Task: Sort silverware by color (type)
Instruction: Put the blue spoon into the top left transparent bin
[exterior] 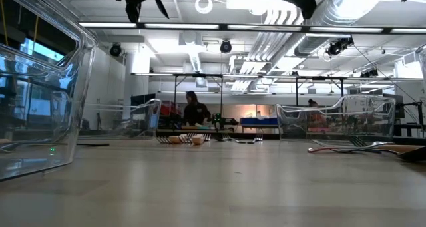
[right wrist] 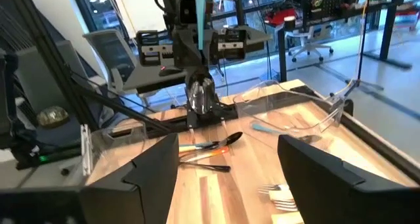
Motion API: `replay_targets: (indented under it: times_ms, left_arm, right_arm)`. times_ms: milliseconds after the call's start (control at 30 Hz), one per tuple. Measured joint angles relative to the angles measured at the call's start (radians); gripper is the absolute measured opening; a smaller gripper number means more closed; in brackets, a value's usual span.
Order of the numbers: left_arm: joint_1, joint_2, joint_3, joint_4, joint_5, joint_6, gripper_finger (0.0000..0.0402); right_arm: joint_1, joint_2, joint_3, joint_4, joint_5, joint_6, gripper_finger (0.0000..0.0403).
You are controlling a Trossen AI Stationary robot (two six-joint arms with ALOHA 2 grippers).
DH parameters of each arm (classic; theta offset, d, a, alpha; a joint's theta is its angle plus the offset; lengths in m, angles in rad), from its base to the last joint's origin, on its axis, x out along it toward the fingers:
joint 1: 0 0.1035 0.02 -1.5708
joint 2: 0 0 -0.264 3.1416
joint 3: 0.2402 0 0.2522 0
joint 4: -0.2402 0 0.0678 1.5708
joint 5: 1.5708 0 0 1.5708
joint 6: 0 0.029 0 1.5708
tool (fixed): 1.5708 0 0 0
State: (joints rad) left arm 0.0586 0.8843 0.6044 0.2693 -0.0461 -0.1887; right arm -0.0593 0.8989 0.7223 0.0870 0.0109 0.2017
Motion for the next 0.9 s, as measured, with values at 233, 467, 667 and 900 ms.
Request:
replay_targets:
  times_ms: [233, 467, 667, 900]
  left_arm:
    - [0.0, 0.001, 0.001, 0.016, 0.005, 0.018, 0.0002]
    - [0.0, 0.001, 0.001, 0.021, 0.0, 0.018, 0.0002]
    - [0.0, 0.001, 0.001, 0.022, -0.032, 0.017, 0.0003]
    - [-0.001, 0.001, 0.001, 0.028, -0.067, -0.042, 0.0003]
  right_arm:
    - [0.003, 0.004, 0.0, -0.001, -0.024, -0.011, 0.0083]
    - [-0.027, 0.002, 0.0, -0.005, -0.127, -0.049, 0.0022]
    - [-0.061, 0.002, 0.0, -0.009, -0.205, -0.052, 0.0005]
    - [-0.061, 0.002, 0.0, -0.008, -0.229, -0.049, 0.0001]
